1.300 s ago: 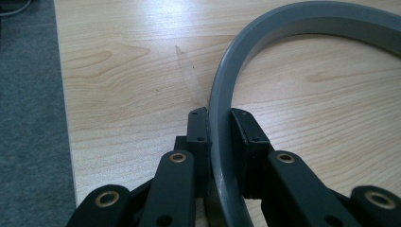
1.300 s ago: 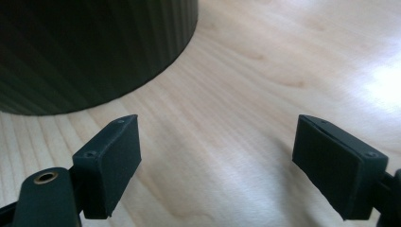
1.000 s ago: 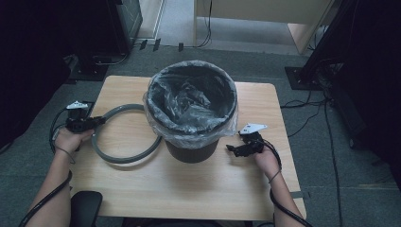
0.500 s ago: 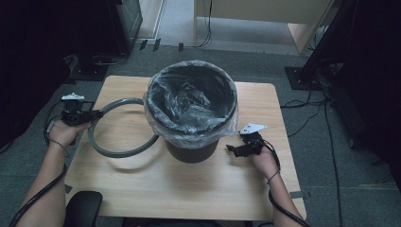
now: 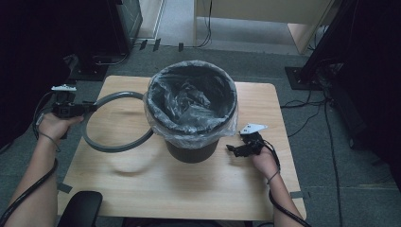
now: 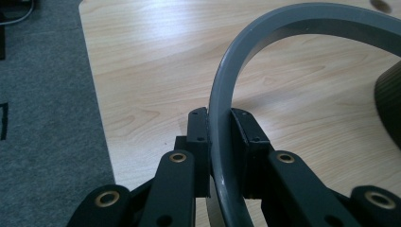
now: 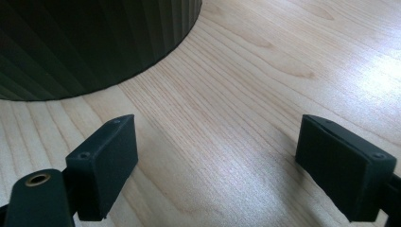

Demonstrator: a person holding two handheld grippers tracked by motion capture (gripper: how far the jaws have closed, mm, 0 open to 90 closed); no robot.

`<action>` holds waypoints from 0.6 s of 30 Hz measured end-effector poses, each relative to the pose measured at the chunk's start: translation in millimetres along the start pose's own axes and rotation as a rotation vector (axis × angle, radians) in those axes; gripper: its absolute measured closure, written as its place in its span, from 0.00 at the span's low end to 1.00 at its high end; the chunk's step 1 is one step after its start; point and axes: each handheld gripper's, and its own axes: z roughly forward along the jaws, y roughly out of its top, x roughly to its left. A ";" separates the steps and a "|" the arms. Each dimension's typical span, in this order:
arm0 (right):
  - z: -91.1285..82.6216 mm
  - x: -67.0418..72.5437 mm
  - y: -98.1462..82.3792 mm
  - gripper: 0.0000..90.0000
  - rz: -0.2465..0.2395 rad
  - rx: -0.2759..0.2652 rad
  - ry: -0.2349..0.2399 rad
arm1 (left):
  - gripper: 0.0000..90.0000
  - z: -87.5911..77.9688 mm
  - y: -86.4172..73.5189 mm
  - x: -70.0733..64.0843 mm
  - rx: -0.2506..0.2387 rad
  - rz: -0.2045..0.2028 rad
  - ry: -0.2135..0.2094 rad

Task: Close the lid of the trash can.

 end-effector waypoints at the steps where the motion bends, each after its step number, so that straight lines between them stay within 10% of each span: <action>1: -0.1 -0.2 0.0 0.14 -0.003 0.000 -0.001 | 0.88 -2.3 1.8 -0.4 -0.001 0.002 0.000; 18: -0.5 0.3 -0.1 0.14 0.003 0.003 -0.002 | 0.88 -34.1 31.0 -2.4 0.009 0.011 -0.016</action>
